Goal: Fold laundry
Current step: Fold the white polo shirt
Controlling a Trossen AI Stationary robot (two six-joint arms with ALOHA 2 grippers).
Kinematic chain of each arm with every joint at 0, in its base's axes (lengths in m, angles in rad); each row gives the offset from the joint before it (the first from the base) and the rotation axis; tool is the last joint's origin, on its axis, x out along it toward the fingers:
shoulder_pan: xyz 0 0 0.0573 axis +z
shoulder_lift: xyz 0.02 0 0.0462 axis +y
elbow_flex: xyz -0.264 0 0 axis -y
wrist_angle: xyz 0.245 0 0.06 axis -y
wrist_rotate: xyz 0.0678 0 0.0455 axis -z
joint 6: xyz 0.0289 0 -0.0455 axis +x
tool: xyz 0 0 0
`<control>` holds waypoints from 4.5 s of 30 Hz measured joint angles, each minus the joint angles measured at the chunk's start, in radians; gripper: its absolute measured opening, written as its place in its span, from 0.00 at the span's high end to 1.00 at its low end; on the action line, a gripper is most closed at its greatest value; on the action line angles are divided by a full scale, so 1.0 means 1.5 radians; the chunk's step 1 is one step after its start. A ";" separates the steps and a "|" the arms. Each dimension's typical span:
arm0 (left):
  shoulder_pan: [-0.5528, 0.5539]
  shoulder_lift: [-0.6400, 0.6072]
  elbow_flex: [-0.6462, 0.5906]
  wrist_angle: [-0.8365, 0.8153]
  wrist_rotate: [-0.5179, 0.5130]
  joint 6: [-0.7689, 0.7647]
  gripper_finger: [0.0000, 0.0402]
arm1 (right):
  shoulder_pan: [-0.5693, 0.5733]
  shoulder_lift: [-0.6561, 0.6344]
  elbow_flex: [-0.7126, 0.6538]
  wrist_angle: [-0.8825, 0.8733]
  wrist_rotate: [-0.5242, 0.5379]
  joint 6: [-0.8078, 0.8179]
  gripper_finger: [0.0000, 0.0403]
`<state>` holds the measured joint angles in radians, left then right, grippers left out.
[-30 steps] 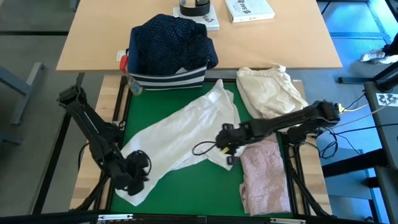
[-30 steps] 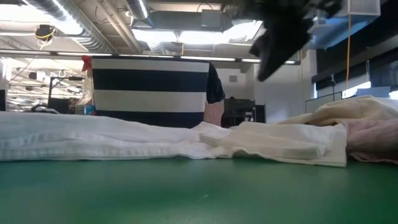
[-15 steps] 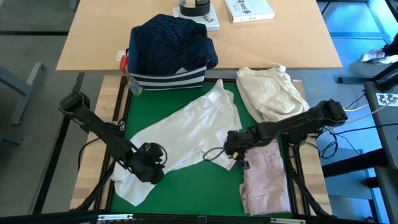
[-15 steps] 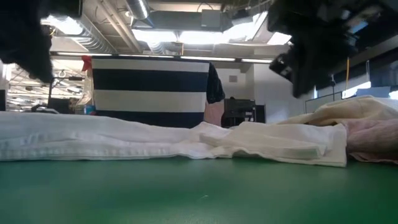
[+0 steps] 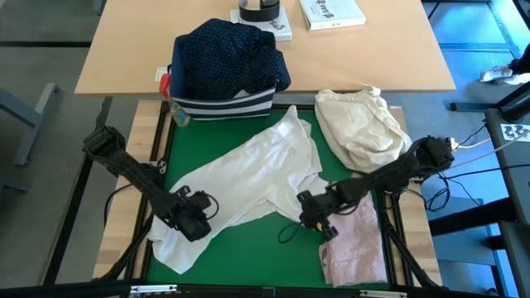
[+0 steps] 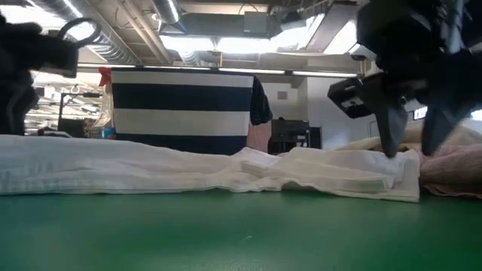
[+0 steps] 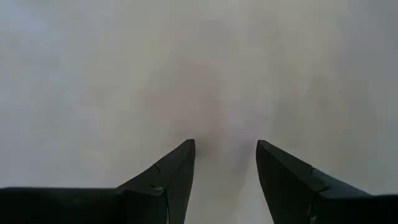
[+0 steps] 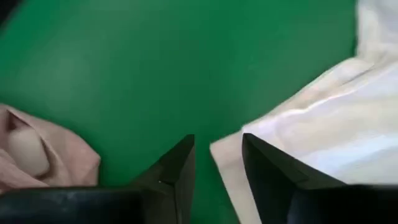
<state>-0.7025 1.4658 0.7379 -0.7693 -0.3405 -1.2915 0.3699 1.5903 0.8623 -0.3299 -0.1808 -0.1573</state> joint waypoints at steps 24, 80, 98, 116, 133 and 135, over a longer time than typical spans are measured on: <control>-0.014 -0.001 -0.040 0.010 -0.016 -0.023 0.58 | 0.015 0.060 0.000 -0.001 0.150 -0.008 0.95; -0.021 -0.023 0.082 -0.020 0.104 0.059 0.58 | 0.008 -0.005 0.179 -0.275 0.066 0.053 0.62; -0.157 0.038 0.014 0.081 0.210 -0.082 0.58 | -0.224 0.096 0.023 0.002 0.131 0.028 0.66; -0.124 -0.068 0.080 0.008 0.324 -0.081 0.58 | -0.252 0.002 0.100 -0.081 0.121 0.000 0.69; 0.075 -0.100 -0.052 -0.030 0.066 -0.102 0.58 | -0.322 -0.010 -0.052 0.046 0.117 0.000 0.69; 0.112 -0.093 -0.089 -0.015 0.101 -0.085 0.58 | -0.334 -0.010 -0.066 0.039 0.127 -0.013 0.69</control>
<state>-0.5346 1.3261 0.6043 -0.7916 -0.1886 -1.4190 -0.1316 1.5761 0.7635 -0.2715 0.0097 -0.1771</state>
